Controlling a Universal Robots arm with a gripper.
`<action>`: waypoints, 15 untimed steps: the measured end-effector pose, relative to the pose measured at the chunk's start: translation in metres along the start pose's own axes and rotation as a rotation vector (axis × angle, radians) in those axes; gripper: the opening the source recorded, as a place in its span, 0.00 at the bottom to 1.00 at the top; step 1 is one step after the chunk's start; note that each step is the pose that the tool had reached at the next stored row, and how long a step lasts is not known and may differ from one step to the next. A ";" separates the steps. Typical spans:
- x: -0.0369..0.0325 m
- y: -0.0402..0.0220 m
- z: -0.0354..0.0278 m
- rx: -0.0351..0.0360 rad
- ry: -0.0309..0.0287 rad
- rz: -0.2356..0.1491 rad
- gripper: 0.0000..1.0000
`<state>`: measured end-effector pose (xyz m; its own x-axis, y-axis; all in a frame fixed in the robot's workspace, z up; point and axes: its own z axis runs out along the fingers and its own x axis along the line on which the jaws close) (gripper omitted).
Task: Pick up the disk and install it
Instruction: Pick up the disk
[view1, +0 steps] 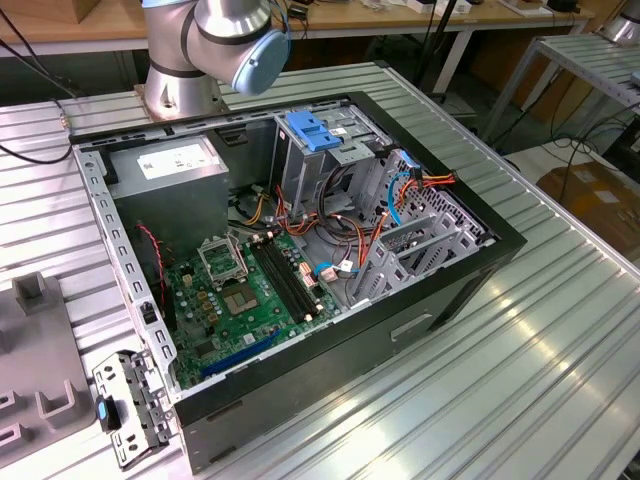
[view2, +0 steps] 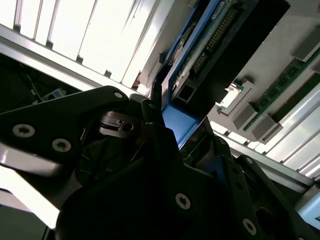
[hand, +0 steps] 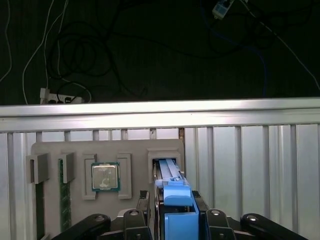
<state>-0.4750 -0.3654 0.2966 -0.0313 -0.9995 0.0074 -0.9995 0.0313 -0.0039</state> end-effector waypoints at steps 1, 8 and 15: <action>0.0000 0.0000 -0.0002 0.0002 0.0004 0.000 0.45; 0.0000 0.0000 -0.0009 0.0000 0.0009 0.000 0.45; 0.0000 0.0000 -0.0009 0.0000 0.0010 0.000 0.44</action>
<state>-0.4750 -0.3654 0.2975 -0.0313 -0.9995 0.0085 -0.9995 0.0313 -0.0039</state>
